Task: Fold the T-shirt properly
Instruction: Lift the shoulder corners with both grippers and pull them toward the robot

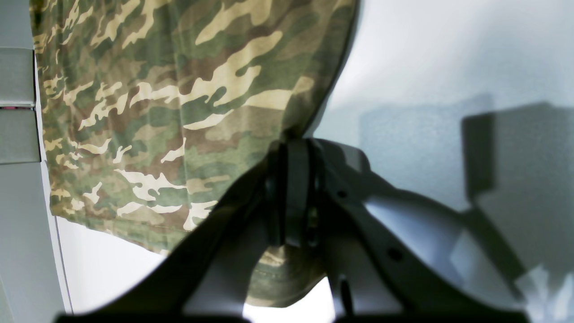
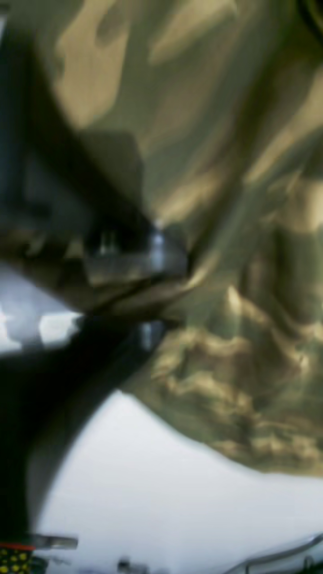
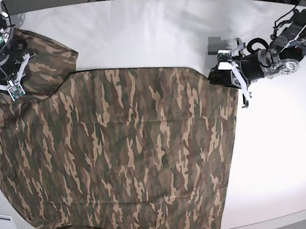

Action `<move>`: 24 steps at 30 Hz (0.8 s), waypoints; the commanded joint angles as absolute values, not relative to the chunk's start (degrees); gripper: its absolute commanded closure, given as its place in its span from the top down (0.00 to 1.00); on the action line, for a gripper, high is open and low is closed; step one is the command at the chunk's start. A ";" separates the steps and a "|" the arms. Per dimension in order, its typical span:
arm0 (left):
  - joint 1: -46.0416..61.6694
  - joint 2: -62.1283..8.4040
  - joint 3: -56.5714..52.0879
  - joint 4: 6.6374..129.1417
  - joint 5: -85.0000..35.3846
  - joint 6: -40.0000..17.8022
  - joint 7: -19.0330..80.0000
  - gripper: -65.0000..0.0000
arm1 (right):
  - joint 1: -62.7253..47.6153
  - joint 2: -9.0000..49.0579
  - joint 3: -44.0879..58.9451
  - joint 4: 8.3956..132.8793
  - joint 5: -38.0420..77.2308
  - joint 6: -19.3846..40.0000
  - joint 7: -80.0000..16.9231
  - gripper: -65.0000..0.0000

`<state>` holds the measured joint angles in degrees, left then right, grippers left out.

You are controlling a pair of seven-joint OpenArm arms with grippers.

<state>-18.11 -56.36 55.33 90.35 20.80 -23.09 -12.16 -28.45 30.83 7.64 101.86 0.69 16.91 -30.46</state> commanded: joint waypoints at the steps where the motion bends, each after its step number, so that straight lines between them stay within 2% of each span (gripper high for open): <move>1: -17.96 -57.63 55.77 89.80 23.07 -26.30 -8.08 0.00 | -28.71 31.64 7.97 102.06 0.45 16.60 -31.92 0.00; 4: -17.96 -57.65 55.77 89.80 23.07 -26.30 -8.08 0.00 | -28.71 31.64 7.97 102.61 0.40 14.57 -33.10 0.00; 10: -17.78 -58.81 55.77 91.50 23.07 -26.28 -6.94 0.00 | -29.41 32.80 7.99 109.01 -0.19 14.37 -35.81 0.00; 15: -16.49 -64.10 55.77 98.72 23.03 -26.11 -4.73 0.00 | -33.67 35.33 8.40 116.60 -0.97 12.51 -36.69 0.00; 24: -10.44 -72.12 55.77 111.83 23.18 -19.97 0.27 0.00 | -45.19 35.35 12.99 126.78 -2.13 12.14 -37.36 0.00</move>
